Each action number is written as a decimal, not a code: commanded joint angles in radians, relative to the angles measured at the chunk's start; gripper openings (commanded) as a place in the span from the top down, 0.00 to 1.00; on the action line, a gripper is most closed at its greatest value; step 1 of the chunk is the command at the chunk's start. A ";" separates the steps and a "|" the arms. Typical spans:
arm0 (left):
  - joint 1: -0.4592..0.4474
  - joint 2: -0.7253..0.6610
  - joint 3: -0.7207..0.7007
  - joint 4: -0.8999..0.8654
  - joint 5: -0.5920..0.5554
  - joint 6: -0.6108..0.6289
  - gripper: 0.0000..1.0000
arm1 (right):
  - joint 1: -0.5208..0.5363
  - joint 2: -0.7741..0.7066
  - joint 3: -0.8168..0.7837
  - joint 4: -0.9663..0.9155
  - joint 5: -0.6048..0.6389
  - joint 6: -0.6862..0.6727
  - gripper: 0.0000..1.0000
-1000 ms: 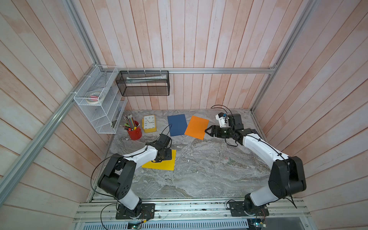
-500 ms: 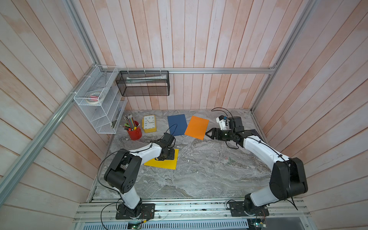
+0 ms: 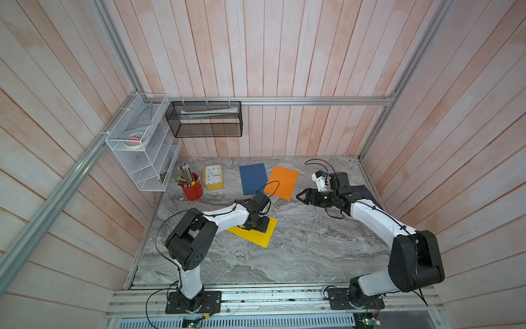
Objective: Unclip the paperclips from the documents
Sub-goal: Move the document to the center of the board.
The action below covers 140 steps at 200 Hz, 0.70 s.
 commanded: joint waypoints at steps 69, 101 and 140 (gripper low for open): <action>-0.186 0.075 0.095 -0.144 0.157 0.103 0.41 | -0.111 -0.135 -0.108 -0.042 -0.010 -0.026 0.23; -0.190 -0.022 0.074 -0.093 0.124 0.069 0.39 | -0.121 -0.150 -0.148 -0.030 -0.020 -0.022 0.23; -0.188 -0.152 0.026 -0.016 0.088 0.002 0.38 | -0.120 -0.145 -0.212 0.015 -0.057 -0.017 0.23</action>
